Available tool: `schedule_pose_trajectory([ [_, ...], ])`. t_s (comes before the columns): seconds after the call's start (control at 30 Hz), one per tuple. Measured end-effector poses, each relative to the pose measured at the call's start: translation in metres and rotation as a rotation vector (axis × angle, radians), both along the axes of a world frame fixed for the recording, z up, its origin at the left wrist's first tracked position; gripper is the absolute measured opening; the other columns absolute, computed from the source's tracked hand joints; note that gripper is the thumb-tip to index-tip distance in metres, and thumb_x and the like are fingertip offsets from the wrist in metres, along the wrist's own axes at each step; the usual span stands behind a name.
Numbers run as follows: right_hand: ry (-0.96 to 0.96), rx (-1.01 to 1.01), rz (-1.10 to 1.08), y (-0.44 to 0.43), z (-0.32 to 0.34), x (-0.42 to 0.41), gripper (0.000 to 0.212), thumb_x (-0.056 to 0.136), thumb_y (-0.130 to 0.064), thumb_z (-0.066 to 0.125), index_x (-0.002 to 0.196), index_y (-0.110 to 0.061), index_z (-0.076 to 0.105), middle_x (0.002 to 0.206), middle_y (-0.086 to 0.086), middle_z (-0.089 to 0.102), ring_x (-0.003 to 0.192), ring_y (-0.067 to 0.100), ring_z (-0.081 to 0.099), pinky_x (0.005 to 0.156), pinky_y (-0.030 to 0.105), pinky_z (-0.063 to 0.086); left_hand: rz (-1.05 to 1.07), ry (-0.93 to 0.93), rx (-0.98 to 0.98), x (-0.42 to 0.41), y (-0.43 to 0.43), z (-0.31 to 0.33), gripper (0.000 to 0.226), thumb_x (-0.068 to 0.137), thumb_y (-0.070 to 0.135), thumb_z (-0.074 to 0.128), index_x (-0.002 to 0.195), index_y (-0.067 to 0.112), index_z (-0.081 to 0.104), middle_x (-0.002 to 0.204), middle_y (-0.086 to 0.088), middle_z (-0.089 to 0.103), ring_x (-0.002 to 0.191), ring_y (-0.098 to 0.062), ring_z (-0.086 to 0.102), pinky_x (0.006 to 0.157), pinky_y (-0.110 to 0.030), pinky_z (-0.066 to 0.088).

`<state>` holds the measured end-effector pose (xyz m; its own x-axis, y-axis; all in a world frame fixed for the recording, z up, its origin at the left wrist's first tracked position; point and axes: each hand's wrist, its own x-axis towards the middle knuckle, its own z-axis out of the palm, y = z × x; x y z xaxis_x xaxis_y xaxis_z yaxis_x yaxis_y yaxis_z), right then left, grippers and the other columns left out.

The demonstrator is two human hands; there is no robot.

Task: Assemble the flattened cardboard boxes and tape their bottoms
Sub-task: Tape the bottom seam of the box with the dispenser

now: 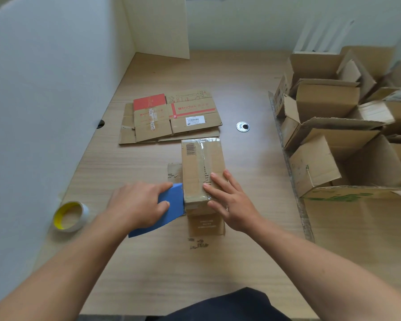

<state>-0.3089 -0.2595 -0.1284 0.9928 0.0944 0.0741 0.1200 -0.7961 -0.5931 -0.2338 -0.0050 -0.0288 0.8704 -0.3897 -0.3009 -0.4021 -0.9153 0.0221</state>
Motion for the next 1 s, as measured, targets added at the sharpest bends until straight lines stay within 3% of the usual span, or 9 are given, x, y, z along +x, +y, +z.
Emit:
schedule_pose_trajectory([
  [0.17,0.011,0.037,-0.043,0.009,0.003,-0.001,0.046,0.098,-0.032,0.062,0.142,-0.028,0.054,0.154,-0.02,0.02,0.149,0.013,0.0,0.121,0.032,0.014,0.071,-0.1,0.031,-0.025,-0.012,-0.012,0.047,0.091,0.048,0.038,0.137,0.049,0.032,0.1,0.003,0.066,0.091,-0.028,0.062,0.063,-0.031,0.039],
  [0.33,0.055,0.044,-0.056,0.015,0.003,-0.007,0.047,0.099,-0.034,0.059,0.145,-0.035,0.048,0.155,-0.024,0.016,0.146,0.002,-0.009,0.118,0.027,0.012,0.178,-0.104,-0.054,-0.041,-0.006,-0.043,0.051,0.097,0.049,0.036,0.147,0.049,0.024,0.094,0.0,0.067,0.089,-0.03,0.064,0.064,-0.031,0.043],
  [0.57,0.056,0.013,-0.045,0.017,0.013,-0.005,0.047,0.098,-0.026,0.061,0.144,-0.027,0.052,0.161,-0.005,0.027,0.153,0.024,0.004,0.119,0.027,0.008,0.363,-0.047,-0.14,-0.049,0.043,-0.083,0.059,0.101,0.051,0.036,0.153,0.05,0.008,0.105,0.0,0.067,0.096,-0.027,0.063,0.067,-0.033,0.042],
  [0.8,0.053,-0.119,-0.053,0.025,0.017,-0.011,0.048,0.099,-0.034,0.057,0.146,-0.03,0.049,0.161,-0.003,0.03,0.151,0.027,0.009,0.114,0.049,0.034,0.473,0.002,-0.175,-0.046,0.06,-0.105,0.07,0.1,0.034,0.041,0.157,0.039,-0.001,0.098,-0.006,0.055,0.089,-0.027,0.057,0.076,-0.038,0.048],
  [1.0,0.034,-0.106,-0.085,0.029,0.017,-0.013,0.049,0.095,-0.037,0.064,0.143,-0.03,0.053,0.159,-0.004,0.034,0.15,0.025,0.013,0.109,0.049,0.041,0.465,0.099,-0.217,-0.051,0.067,-0.119,0.081,0.1,0.03,0.046,0.154,0.04,-0.014,0.097,-0.005,0.047,0.085,-0.023,0.05,0.079,-0.04,0.049],
])
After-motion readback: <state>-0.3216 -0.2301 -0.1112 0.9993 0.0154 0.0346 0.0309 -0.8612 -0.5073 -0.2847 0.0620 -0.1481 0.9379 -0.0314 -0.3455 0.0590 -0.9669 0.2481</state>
